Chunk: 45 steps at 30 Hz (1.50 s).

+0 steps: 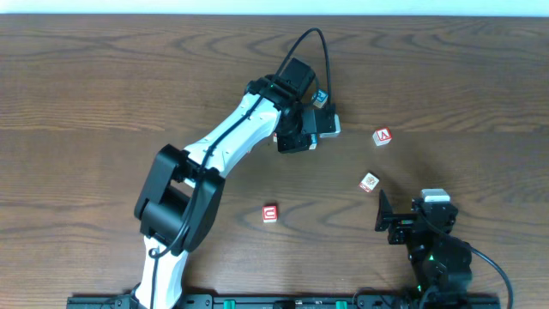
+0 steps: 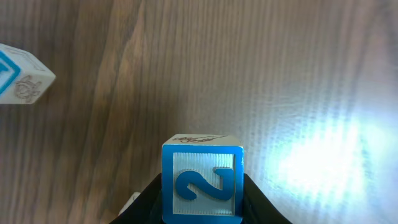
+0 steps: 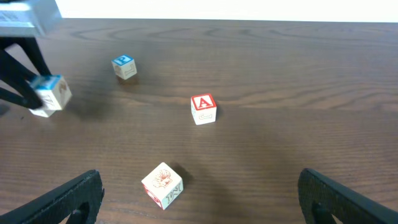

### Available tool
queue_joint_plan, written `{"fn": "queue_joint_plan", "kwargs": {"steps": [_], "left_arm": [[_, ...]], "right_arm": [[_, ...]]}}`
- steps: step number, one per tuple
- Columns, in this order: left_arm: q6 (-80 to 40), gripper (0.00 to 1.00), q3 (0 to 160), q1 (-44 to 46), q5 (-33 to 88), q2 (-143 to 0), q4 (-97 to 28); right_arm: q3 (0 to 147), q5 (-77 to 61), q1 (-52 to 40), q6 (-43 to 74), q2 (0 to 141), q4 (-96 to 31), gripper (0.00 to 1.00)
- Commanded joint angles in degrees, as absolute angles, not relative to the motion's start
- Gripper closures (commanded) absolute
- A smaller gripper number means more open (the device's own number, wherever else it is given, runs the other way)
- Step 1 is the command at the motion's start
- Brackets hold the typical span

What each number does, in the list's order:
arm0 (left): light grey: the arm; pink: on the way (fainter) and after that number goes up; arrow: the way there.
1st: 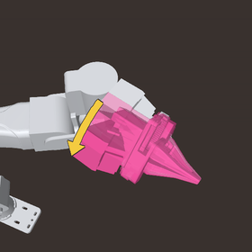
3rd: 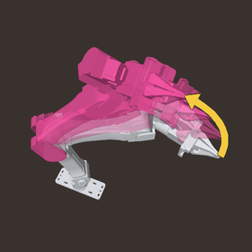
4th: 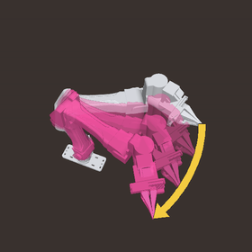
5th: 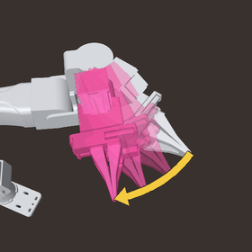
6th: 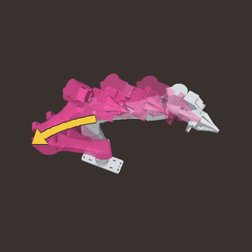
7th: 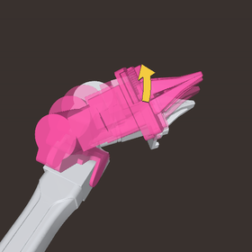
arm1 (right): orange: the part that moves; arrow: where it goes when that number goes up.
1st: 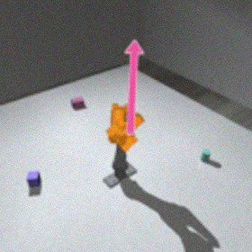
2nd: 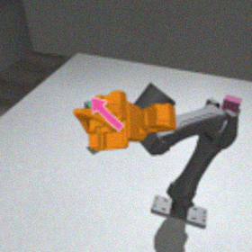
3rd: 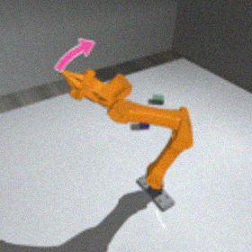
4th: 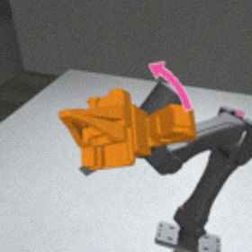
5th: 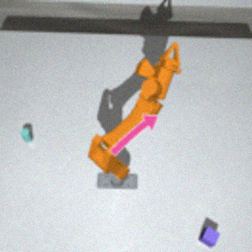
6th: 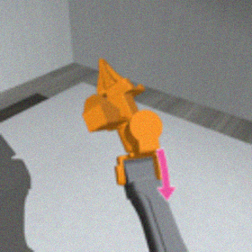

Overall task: Spell out Ai2
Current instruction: 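Carry the blue '2' block to the right of the 'I' block, then lower the '2' block beside the 'I' block and open the left gripper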

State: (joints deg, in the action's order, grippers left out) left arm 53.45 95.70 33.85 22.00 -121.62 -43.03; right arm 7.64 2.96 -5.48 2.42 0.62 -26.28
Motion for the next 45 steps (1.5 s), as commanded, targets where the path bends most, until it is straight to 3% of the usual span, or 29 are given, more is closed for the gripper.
{"fn": "queue_joint_plan", "kwargs": {"steps": [1,20,45], "left_arm": [[54.5,0.88,95.7,33.6,21.7,-123.1,-41.6],[57.3,0.84,95.7,29.3,18.7,-127.1,-34.4],[57.2,0.82,95.7,27.7,19.4,-127.1,-34.4]], "right_arm": [[7.5,2.7,-4.5,3.2,0.3,-26.3,0.01],[7.5,2.7,-4.5,3.2,0.3,-26.3,0.01],[7.5,2.7,-4.5,3.2,0.3,-26.3,0.01]]}}
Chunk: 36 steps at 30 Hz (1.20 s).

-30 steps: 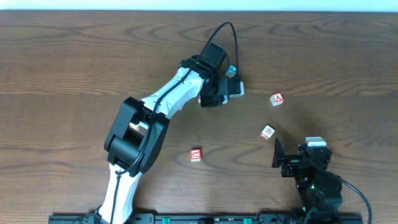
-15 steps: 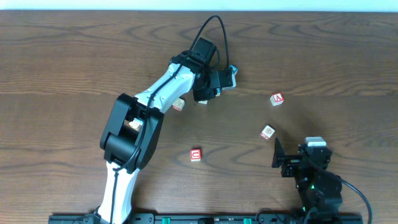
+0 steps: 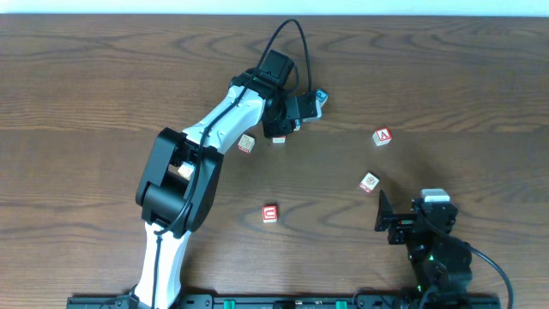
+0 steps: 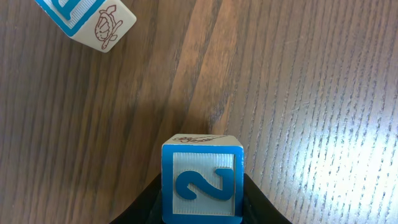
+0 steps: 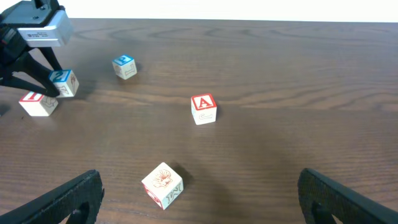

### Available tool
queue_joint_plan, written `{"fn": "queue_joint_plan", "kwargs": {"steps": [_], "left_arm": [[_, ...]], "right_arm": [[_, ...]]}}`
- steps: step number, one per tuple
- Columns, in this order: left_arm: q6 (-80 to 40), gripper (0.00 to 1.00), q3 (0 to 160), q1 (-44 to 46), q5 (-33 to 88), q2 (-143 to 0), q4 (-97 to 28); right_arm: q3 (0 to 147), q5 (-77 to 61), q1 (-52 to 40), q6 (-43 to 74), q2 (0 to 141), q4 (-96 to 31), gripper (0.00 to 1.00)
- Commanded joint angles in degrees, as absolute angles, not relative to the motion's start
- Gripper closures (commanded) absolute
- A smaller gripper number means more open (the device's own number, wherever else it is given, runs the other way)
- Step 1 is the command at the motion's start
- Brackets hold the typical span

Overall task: Spell out Ai2
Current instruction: 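Lower the '2' block beside the 'I' block and open the left gripper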

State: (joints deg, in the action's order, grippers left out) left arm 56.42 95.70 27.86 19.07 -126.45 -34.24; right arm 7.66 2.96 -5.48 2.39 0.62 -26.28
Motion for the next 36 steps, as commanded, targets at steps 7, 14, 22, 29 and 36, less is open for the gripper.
{"fn": "queue_joint_plan", "kwargs": {"steps": [7,14,22,29,36], "left_arm": [[57.0,0.82,95.7,27.8,19.5,-127.1,-34.6],[56.0,0.8,95.7,27.8,19.6,-127.1,-35.4],[55.0,0.8,95.7,28.0,20.0,-127.1,-35.3],[55.0,0.8,95.7,28.5,21.1,-127.1,-35.3],[54.2,0.76,95.7,28.6,22.1,-127.0,-35.6]], "right_arm": [[7.5,2.7,-4.5,3.2,0.3,-26.3,0.01],[7.5,2.7,-4.5,3.2,0.3,-26.3,0.01],[7.5,2.7,-4.5,3.2,0.3,-26.3,0.01],[7.5,2.7,-4.5,3.2,0.3,-26.3,0.01],[7.5,2.7,-4.5,3.2,0.3,-26.3,0.01]]}}
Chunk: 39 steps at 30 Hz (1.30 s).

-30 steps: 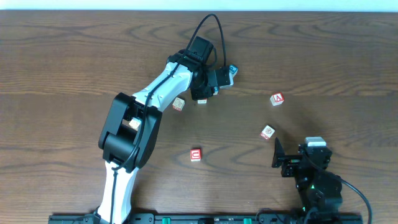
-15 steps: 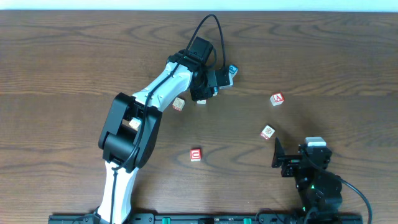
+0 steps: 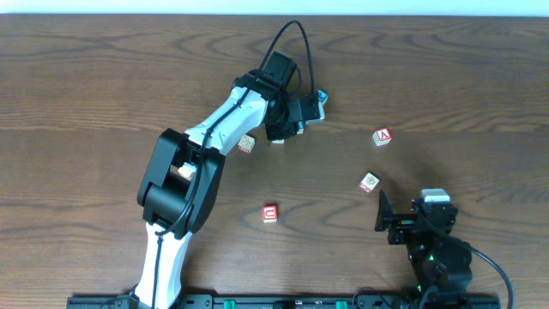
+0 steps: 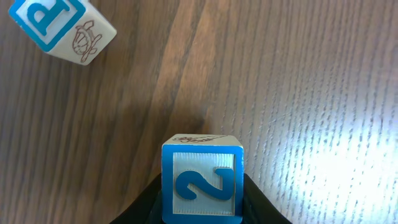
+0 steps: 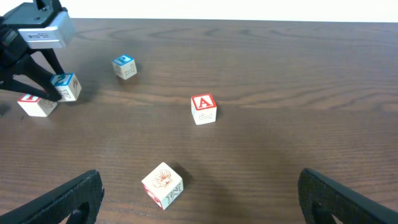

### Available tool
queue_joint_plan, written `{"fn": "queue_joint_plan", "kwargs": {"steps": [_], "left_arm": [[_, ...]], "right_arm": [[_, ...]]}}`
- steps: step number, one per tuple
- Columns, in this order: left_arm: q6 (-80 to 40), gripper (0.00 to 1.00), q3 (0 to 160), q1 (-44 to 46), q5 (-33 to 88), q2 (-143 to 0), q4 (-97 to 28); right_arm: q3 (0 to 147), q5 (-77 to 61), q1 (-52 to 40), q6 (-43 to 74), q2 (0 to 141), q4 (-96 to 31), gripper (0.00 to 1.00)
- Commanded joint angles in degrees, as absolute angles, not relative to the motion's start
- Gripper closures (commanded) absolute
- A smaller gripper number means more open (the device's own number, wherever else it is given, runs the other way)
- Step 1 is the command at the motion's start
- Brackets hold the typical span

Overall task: Spell out Ai2
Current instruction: 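Lower the '2' block beside the 'I' block and open the left gripper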

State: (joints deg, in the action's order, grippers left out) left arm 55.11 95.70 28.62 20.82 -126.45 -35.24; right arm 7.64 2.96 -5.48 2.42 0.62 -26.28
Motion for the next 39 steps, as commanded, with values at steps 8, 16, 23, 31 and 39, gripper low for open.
{"fn": "queue_joint_plan", "kwargs": {"steps": [8,16,23,31,39], "left_arm": [[54.2,0.63,95.7,28.6,22.1,-127.0,-36.3],[54.2,0.6,95.7,28.6,22.1,-127.0,-36.6],[54.2,0.58,95.7,28.6,22.1,-127.0,-35.2],[51.8,0.36,95.8,28.6,21.9,-126.0,-35.5],[50.1,0.24,95.8,28.6,21.8,-119.2,-37.9]], "right_arm": [[7.5,2.7,-4.5,3.2,0.3,-26.3,0.01],[7.5,2.7,-4.5,3.2,0.3,-26.3,0.01],[7.5,2.7,-4.5,3.2,0.3,-26.3,0.01],[7.5,2.7,-4.5,3.2,0.3,-26.3,0.01],[7.5,2.7,-4.5,3.2,0.3,-26.3,0.01]]}}
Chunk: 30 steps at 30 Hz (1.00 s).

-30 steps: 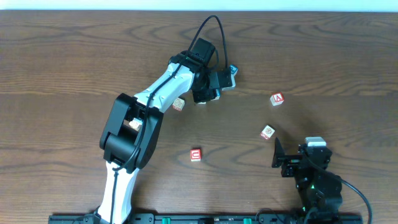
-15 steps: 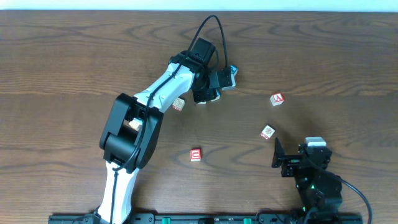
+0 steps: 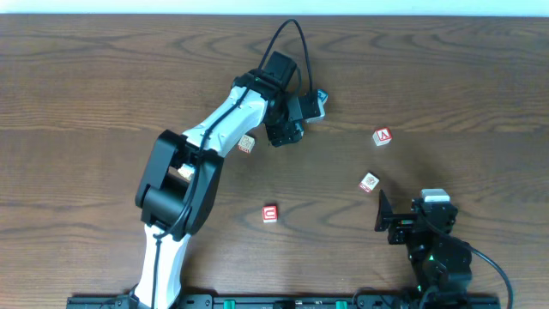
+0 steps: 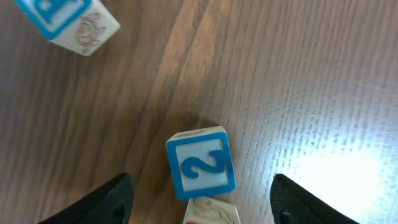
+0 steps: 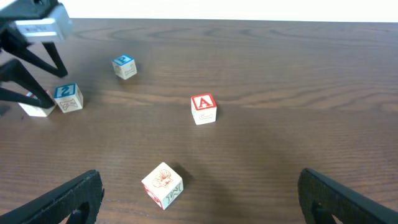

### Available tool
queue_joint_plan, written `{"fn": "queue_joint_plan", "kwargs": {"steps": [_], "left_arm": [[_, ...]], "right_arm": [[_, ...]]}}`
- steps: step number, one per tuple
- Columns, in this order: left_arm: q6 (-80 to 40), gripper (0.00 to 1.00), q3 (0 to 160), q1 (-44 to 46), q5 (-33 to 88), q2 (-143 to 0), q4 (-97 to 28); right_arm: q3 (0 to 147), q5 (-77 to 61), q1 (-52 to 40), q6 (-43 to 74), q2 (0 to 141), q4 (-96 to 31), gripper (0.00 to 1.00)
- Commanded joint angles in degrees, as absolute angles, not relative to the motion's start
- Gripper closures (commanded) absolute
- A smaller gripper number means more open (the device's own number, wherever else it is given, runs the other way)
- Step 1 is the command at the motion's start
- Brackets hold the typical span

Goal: Spell out Ai2

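Observation:
The blue "2" block point(image 4: 200, 165) stands on the table between the fingers of my open left gripper point(image 4: 202, 194), which touch nothing. A white block with red print point(image 4: 211, 213) sits right against it; the right wrist view shows the "2" block point(image 5: 67, 98) beside that white block point(image 5: 38, 109). Overhead, the left gripper point(image 3: 287, 130) covers the "2" block. The red "A" block point(image 3: 383, 136) lies apart to the right. My right gripper point(image 5: 199, 200) rests open at the near right.
A blue "P" block point(image 3: 320, 99) lies just behind the left gripper. A flower-printed block point(image 3: 369, 182) sits near the right arm point(image 3: 429, 232). A red "C" block point(image 3: 271, 213) lies front of centre. The left arm point(image 3: 214, 142) crosses the middle of the wooden table point(image 3: 86, 86).
My left gripper has opened and let go of the "2" block, which now rests on the table against the white red-printed block. The right arm has not moved.
My left gripper first held the "2" block right of centre. It then held it farther left, near the "P" block and beside the white red-printed block, and stayed there. Now the block stands free and the gripper is open.

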State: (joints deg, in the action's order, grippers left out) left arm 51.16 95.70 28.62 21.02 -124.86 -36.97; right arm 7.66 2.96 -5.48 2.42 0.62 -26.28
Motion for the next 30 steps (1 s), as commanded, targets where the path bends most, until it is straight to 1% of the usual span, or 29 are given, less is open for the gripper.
{"fn": "queue_joint_plan", "kwargs": {"steps": [1,2,5,8,10,15,20,23,30], "left_arm": [[50.1,0.18,95.8,28.6,21.4,-117.8,-38.5],[50.1,0.05,95.8,28.6,20.4,-116.4,-39.0],[50.1,0.05,95.8,28.5,11.8,-109.6,-41.7],[50.1,0.05,95.8,28.5,6.5,-104.4,-45.1],[50.1,0.05,95.8,28.5,5.5,-99.7,-48.7],[50.0,0.05,95.8,28.5,4.8,-91.9,-52.2],[49.6,0.05,95.8,28.5,-1.3,-86.4,-64.4],[48.5,0.05,95.8,28.5,-3.4,-84.3,-69.0],[46.0,0.05,95.8,28.5,-3.6,-77.5,-70.2]], "right_arm": [[7.5,2.7,-4.5,3.2,0.3,-26.3,0.01],[7.5,2.7,-4.5,3.2,0.3,-26.3,0.01],[7.5,2.7,-4.5,3.2,0.3,-26.3,0.01],[7.5,2.7,-4.5,3.2,0.3,-26.3,0.01],[7.5,2.7,-4.5,3.2,0.3,-26.3,0.01],[7.5,2.7,-4.5,3.2,0.3,-26.3,0.01],[7.5,2.7,-4.5,3.2,0.3,-26.3,0.01],[7.5,2.7,-4.5,3.2,0.3,-26.3,0.01],[7.5,2.7,-4.5,3.2,0.3,-26.3,0.01]]}}
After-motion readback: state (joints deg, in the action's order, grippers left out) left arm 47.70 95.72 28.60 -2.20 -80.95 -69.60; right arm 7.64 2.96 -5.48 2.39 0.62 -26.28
